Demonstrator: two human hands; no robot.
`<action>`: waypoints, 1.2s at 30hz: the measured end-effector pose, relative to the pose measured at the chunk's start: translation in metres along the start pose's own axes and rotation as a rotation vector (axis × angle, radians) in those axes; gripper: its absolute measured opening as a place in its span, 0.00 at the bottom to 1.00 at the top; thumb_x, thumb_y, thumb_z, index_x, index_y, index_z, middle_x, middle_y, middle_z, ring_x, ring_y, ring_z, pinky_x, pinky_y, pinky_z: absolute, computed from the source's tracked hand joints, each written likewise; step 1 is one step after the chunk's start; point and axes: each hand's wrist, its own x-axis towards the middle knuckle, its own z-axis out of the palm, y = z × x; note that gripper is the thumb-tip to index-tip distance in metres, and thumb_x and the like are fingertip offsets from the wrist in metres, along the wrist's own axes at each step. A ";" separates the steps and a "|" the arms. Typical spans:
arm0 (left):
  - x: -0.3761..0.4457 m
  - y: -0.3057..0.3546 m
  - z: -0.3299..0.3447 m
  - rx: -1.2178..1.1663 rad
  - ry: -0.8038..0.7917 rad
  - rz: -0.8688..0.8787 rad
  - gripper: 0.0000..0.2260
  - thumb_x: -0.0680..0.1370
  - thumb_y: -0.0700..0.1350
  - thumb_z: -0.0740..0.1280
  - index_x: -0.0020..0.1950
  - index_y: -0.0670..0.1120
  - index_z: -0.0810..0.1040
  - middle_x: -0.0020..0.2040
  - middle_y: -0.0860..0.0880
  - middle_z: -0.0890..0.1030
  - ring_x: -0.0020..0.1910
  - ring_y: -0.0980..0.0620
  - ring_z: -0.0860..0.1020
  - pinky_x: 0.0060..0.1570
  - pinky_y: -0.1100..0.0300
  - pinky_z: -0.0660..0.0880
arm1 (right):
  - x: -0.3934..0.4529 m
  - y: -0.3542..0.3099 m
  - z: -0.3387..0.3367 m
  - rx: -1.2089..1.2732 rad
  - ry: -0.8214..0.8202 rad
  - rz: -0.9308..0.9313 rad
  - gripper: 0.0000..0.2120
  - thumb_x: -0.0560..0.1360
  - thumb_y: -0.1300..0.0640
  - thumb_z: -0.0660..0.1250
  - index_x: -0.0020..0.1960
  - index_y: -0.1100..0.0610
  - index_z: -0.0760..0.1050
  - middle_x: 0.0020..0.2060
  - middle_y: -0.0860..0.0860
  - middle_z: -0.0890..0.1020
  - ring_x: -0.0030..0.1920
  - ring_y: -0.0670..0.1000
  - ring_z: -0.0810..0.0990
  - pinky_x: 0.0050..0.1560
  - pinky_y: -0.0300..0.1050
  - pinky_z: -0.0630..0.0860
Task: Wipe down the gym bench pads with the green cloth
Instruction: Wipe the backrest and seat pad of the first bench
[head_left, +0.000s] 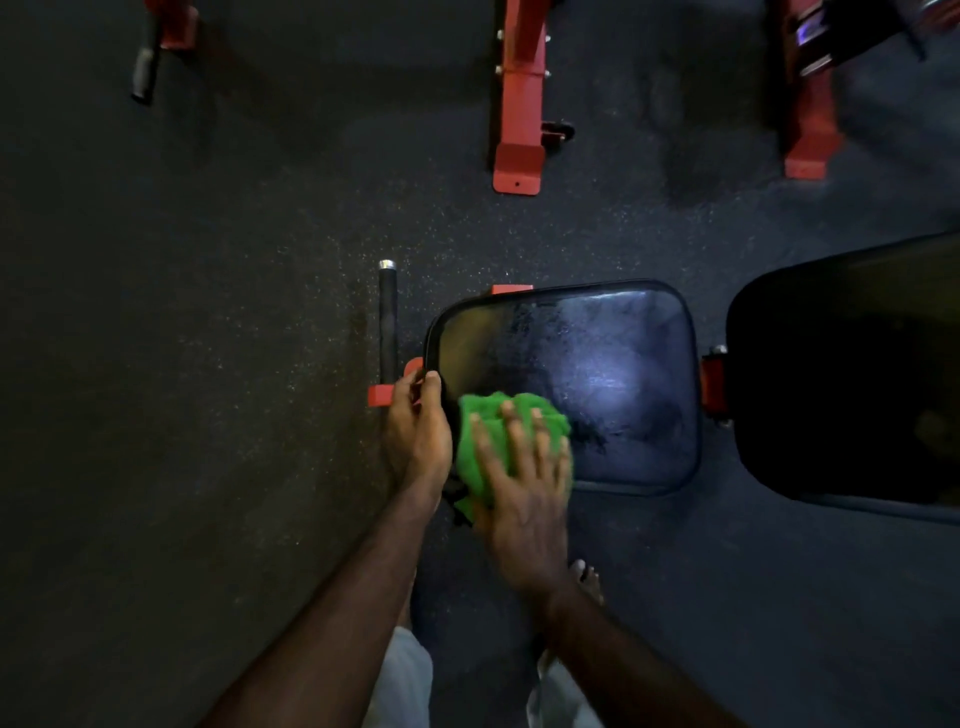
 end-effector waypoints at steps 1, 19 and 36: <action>-0.003 -0.003 0.002 0.050 0.001 0.026 0.22 0.79 0.58 0.65 0.69 0.51 0.79 0.63 0.49 0.82 0.61 0.49 0.79 0.66 0.49 0.75 | -0.003 0.013 -0.003 -0.059 -0.038 -0.143 0.48 0.68 0.43 0.78 0.82 0.47 0.59 0.83 0.56 0.56 0.81 0.63 0.54 0.78 0.69 0.54; -0.051 -0.020 0.016 0.581 -0.072 0.704 0.28 0.81 0.54 0.63 0.80 0.45 0.66 0.82 0.46 0.62 0.82 0.45 0.58 0.78 0.45 0.60 | -0.019 0.065 -0.022 0.000 0.049 0.277 0.41 0.73 0.41 0.64 0.83 0.50 0.57 0.82 0.59 0.59 0.81 0.64 0.57 0.78 0.69 0.56; -0.077 -0.022 0.041 0.554 -0.176 0.809 0.23 0.80 0.51 0.66 0.74 0.45 0.75 0.79 0.45 0.67 0.79 0.42 0.64 0.76 0.44 0.63 | -0.001 0.124 -0.035 0.122 0.334 0.709 0.35 0.71 0.50 0.62 0.77 0.61 0.68 0.75 0.65 0.68 0.73 0.68 0.68 0.72 0.70 0.66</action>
